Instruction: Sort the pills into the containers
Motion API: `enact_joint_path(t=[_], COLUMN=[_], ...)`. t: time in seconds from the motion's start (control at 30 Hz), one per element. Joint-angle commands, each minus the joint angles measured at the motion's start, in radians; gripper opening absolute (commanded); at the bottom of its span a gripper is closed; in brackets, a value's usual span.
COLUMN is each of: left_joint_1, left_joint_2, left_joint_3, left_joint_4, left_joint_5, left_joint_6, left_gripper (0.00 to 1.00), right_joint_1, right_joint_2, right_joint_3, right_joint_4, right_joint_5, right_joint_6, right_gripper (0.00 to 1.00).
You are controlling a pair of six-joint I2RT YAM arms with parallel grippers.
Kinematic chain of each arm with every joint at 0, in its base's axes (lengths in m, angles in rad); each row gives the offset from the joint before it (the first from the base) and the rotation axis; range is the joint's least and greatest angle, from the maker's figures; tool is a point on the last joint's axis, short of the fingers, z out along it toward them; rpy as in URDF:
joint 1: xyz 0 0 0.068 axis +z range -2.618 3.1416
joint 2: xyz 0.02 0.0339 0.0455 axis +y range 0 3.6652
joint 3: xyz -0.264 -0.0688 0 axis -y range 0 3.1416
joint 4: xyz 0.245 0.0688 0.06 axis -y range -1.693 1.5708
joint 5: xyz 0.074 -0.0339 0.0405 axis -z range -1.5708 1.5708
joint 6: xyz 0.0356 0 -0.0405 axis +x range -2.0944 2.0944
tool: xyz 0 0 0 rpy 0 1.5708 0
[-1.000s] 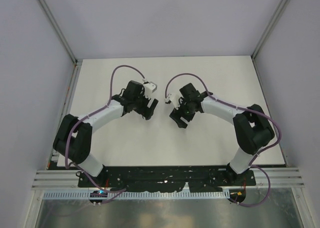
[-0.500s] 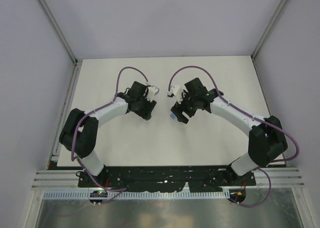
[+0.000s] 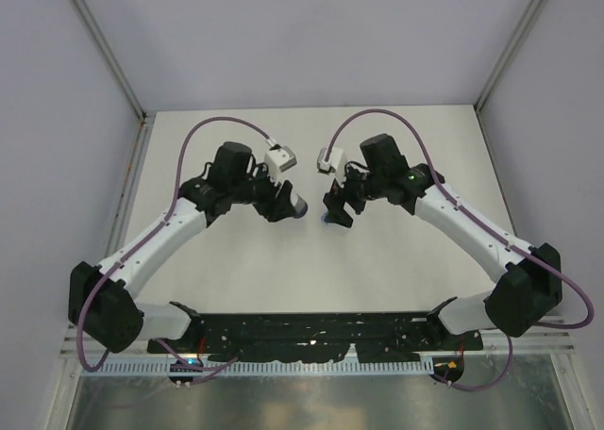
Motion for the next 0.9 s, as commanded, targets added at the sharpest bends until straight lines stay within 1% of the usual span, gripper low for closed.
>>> enact_joint_path(t=[0.0, 0.03, 0.07, 0.1, 0.27, 0.37, 0.43, 0.57, 0.7, 0.77, 0.87], left_joint_1=[-0.003, -0.003, -0.003, -0.003, -0.003, -0.003, -0.003, -0.003, -0.003, -0.005, -0.005], left_joint_2=[-0.095, -0.102, -0.107, -0.111, -0.131, -0.135, -0.136, -0.139, -0.141, -0.141, -0.144], left_joint_3=[0.049, 0.054, 0.058, 0.060, 0.034, 0.023, 0.017, 0.001, -0.025, -0.037, -0.045], left_joint_4=[0.067, 0.080, 0.090, 0.104, 0.228, 0.287, 0.314, 0.348, 0.370, 0.380, 0.396], left_joint_5=[0.215, 0.242, 0.265, 0.287, 0.368, 0.391, 0.399, 0.408, 0.411, 0.413, 0.425], left_joint_6=[-0.058, -0.077, -0.095, -0.106, -0.253, -0.316, -0.342, -0.369, -0.379, -0.387, -0.392], left_gripper=[0.03, 0.01, 0.00, 0.00, 0.00, 0.00, 0.00, 0.00, 0.00, 0.00, 0.01], right_joint_1=[0.028, 0.038, 0.044, 0.047, 0.059, 0.062, 0.064, 0.064, 0.064, 0.064, 0.064], right_joint_2=[-0.064, -0.068, -0.071, -0.077, -0.088, -0.091, -0.093, -0.096, -0.101, -0.099, -0.099], right_joint_3=[0.076, 0.087, 0.092, 0.099, 0.121, 0.122, 0.116, 0.099, 0.090, 0.087, 0.087], right_joint_4=[0.024, 0.024, 0.024, 0.025, 0.047, 0.053, 0.059, 0.087, 0.104, 0.113, 0.116], right_joint_5=[-0.125, -0.139, -0.144, -0.158, -0.198, -0.205, -0.208, -0.210, -0.198, -0.196, -0.196], right_joint_6=[-0.033, -0.033, -0.031, -0.031, 0.002, 0.014, 0.021, 0.038, 0.047, 0.053, 0.059], right_gripper=[0.83, 0.83, 0.83, 0.83, 0.83, 0.81, 0.77, 0.70, 0.59, 0.52, 0.35])
